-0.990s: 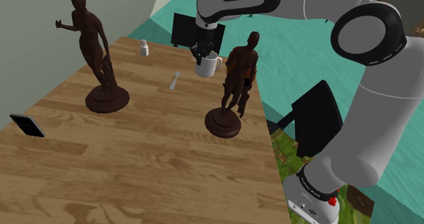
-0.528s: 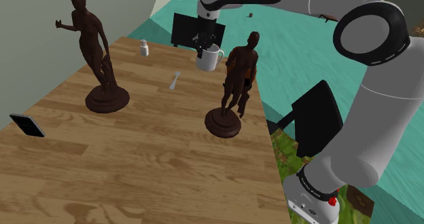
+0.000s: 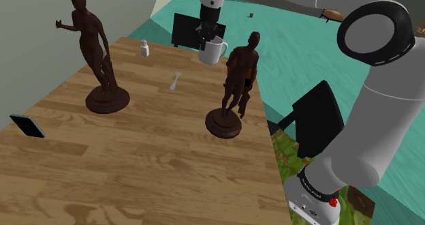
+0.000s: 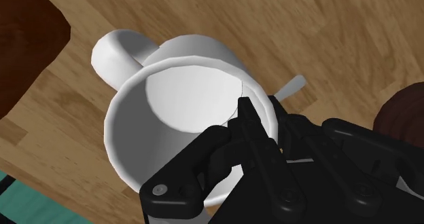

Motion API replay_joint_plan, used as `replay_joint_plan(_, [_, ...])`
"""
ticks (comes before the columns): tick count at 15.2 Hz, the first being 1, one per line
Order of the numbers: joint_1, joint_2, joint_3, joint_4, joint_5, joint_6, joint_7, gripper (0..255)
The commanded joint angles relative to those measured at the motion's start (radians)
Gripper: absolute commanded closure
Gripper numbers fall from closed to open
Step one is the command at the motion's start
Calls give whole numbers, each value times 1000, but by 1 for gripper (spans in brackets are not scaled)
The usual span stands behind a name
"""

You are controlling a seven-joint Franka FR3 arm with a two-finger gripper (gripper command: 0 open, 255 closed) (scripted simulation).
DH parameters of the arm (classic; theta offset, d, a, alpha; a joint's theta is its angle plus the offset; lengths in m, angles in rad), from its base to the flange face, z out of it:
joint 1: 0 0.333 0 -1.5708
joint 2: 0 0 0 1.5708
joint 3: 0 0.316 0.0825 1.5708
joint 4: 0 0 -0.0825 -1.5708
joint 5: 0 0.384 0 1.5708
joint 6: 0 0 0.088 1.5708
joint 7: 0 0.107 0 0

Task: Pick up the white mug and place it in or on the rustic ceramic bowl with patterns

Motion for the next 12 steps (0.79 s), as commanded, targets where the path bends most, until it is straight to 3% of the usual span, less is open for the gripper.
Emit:
replay_joint_plan(1, [-16,-52,-8,-63,4,12,-24,255])
replay_joint_plan(12, [-119,-359,-92,-405,7,46,-210,255])
